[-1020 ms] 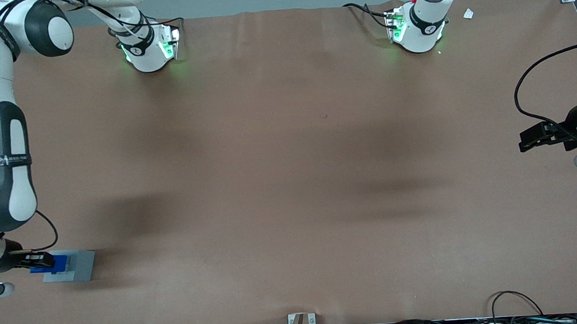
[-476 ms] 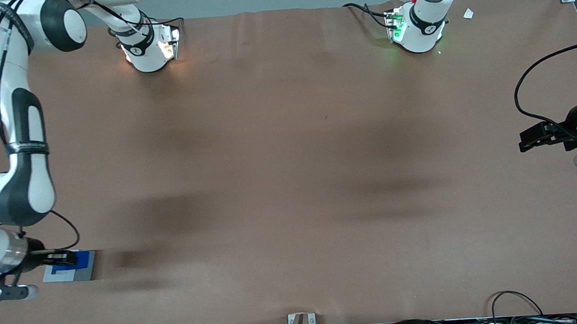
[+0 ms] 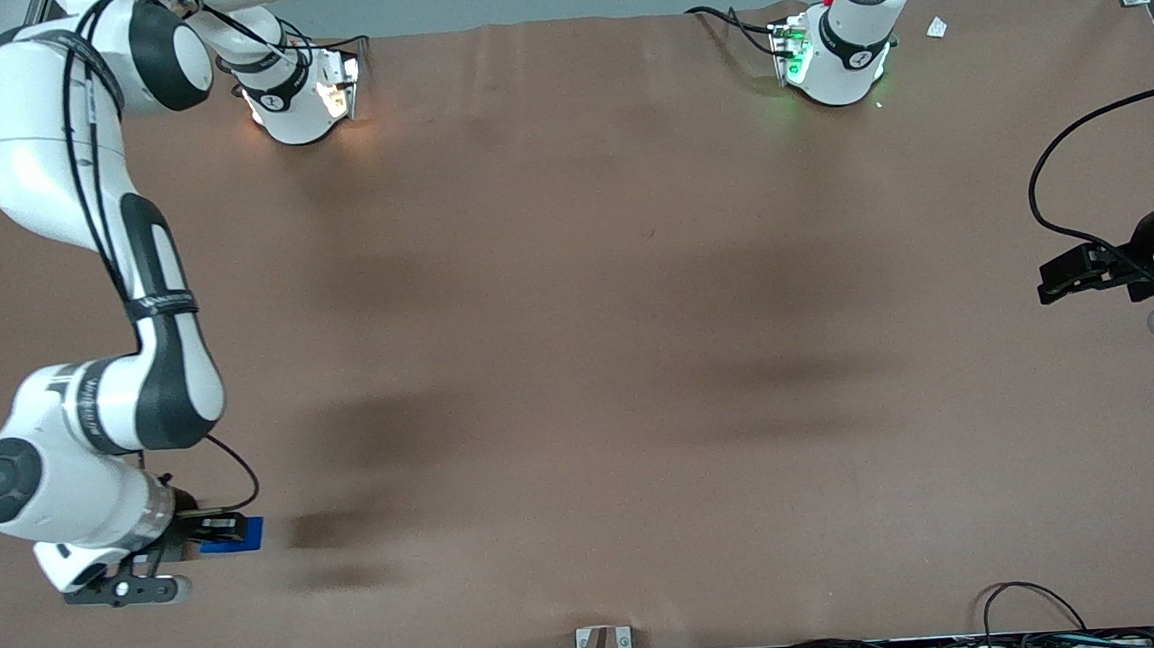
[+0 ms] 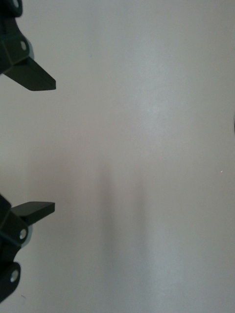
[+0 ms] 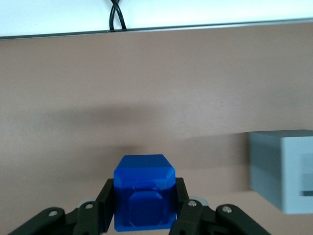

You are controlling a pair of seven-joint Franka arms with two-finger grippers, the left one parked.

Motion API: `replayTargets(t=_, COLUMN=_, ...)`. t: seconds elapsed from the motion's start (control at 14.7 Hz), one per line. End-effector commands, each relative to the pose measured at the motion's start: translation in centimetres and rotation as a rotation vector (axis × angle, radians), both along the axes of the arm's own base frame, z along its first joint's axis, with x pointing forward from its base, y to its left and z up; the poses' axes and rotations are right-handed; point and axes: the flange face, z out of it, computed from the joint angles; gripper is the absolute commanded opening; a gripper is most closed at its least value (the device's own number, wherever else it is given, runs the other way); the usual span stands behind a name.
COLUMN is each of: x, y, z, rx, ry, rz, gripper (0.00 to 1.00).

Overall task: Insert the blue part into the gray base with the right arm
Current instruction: 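Lift the blue block out of the gray base with the right gripper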

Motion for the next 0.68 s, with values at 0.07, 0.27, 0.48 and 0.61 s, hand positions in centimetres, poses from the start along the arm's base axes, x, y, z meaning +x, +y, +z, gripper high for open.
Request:
replayTargets(t=0.07, x=0.3, y=-0.1, z=-3.4, rx=-0.007, ry=-0.019, rz=-0.055, gripper=0.01)
replayTargets(t=0.27, x=0.2, y=-1.0, z=-5.5, rx=-0.007, ry=0.007, rz=-0.066, gripper=0.01)
replayTargets(t=0.48, x=0.1, y=-0.4, z=-5.9, rx=-0.008, ry=0.014, rz=-0.060, gripper=0.01)
replayTargets(t=0.61, x=0.0, y=-0.1, z=-5.9, rx=-0.006, ry=0.013, rz=-0.087, gripper=0.01)
